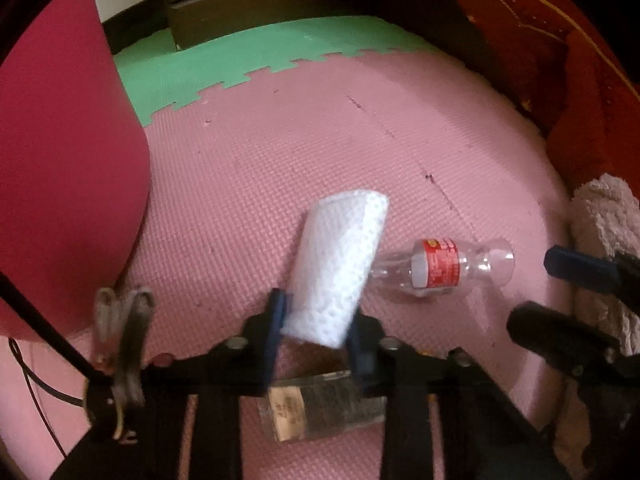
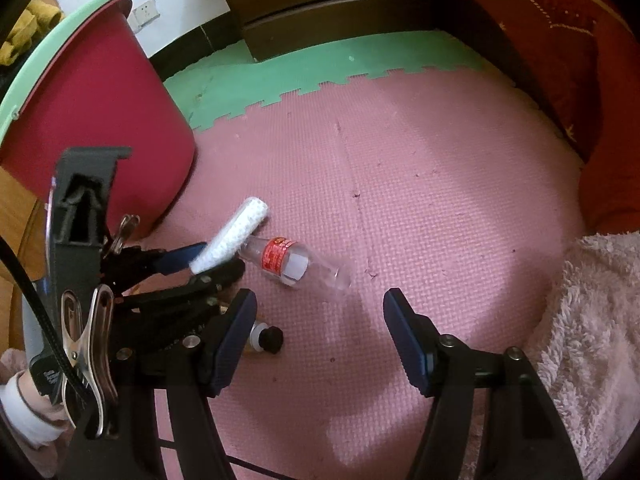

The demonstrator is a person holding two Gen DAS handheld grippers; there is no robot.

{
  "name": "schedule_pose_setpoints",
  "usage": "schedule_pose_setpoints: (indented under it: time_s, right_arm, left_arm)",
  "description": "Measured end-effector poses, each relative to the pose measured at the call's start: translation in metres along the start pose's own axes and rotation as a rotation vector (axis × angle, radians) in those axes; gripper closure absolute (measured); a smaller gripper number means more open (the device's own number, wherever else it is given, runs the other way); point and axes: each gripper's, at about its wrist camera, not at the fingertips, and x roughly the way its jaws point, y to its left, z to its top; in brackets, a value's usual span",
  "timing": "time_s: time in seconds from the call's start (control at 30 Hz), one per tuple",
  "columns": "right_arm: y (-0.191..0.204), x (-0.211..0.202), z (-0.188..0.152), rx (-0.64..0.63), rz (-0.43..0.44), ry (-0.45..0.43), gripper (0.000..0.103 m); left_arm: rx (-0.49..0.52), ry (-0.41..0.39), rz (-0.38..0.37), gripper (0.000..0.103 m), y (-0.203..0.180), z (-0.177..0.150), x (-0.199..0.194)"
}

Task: Collect trash
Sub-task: 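Lower the left tool onto the white paper towel roll and close, then close the right tool on the clear red-label bottle while the left tool holds the towel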

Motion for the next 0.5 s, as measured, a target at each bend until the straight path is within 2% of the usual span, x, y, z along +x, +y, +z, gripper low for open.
schedule_pose_setpoints:
  time_s: [0.03,0.13,0.33,0.5]
  right_arm:
    - [0.001,0.0,0.0,-0.003,-0.002,0.001,0.035]
    - [0.003,0.002,0.0,-0.016,-0.008,-0.001,0.035]
    - [0.008,0.008,0.002,-0.049,-0.035,-0.013,0.035]
    - [0.013,0.014,0.004,-0.085,-0.057,-0.021,0.035]
  left_arm:
    - [0.001,-0.001,-0.008,0.085,0.001,0.0,0.0]
    - [-0.013,-0.002,-0.042,0.088,0.006,-0.005,-0.005]
    - [-0.006,-0.007,-0.041,0.088,0.014,-0.023,-0.022]
    - [-0.058,-0.029,-0.05,0.088,0.026,-0.026,-0.041]
